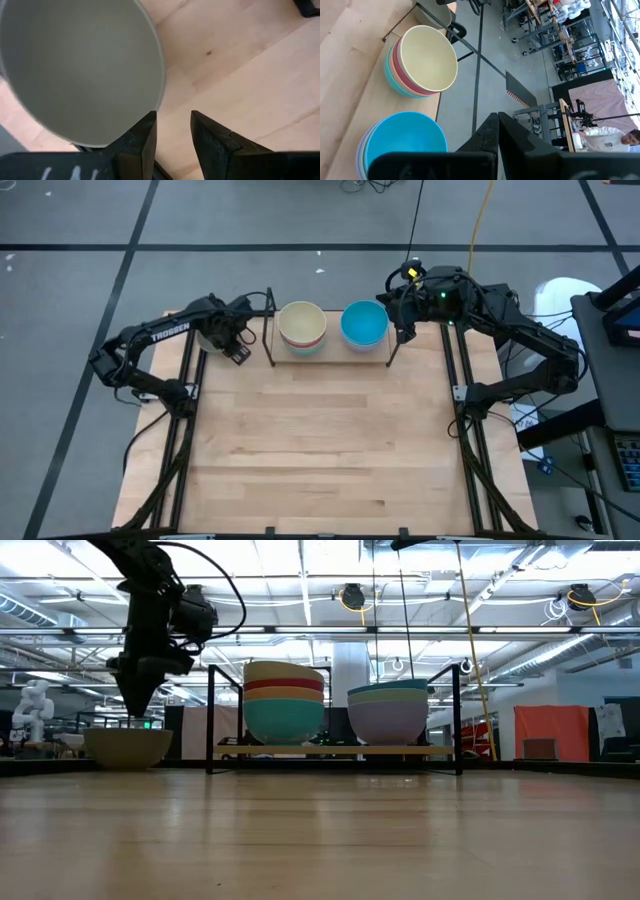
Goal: Place and stack bowls onto a shelf
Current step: Stack the gray bowl on top of the blue bowl on the shelf
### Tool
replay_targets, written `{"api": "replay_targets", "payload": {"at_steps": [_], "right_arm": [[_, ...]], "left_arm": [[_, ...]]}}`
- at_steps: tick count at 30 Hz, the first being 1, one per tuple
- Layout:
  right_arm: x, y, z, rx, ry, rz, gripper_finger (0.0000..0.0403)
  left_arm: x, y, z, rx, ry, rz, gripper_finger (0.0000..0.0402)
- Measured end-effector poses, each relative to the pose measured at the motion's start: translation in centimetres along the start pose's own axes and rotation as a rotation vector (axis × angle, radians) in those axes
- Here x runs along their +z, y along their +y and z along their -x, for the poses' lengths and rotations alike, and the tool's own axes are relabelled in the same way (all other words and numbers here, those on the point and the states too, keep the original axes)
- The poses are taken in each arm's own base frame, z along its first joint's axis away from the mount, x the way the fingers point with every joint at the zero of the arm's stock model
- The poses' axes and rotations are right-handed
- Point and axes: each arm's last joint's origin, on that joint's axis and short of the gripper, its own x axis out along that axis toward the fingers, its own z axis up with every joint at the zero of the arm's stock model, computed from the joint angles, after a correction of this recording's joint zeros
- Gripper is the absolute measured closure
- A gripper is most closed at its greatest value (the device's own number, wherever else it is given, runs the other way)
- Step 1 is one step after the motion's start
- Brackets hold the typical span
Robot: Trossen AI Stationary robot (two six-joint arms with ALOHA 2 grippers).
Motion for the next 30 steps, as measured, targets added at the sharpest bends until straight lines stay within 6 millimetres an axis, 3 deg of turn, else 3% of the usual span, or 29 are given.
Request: {"api": "replay_targets", "payload": {"at_steps": [18,30], "right_arm": [[-0.1,-0.3,1.2,-0.023,-0.016,0.016,0.0403],[-0.2,-0.3,1.5,-0.031,-0.022,0.013,0.0403]], "left_arm": [[0.1,0.3,-0.1,-0.032,0.001,-0.09,0.0277],[0.6,0.7,-0.2,-0.081,-0.042,-0.059,0.0277]]}}
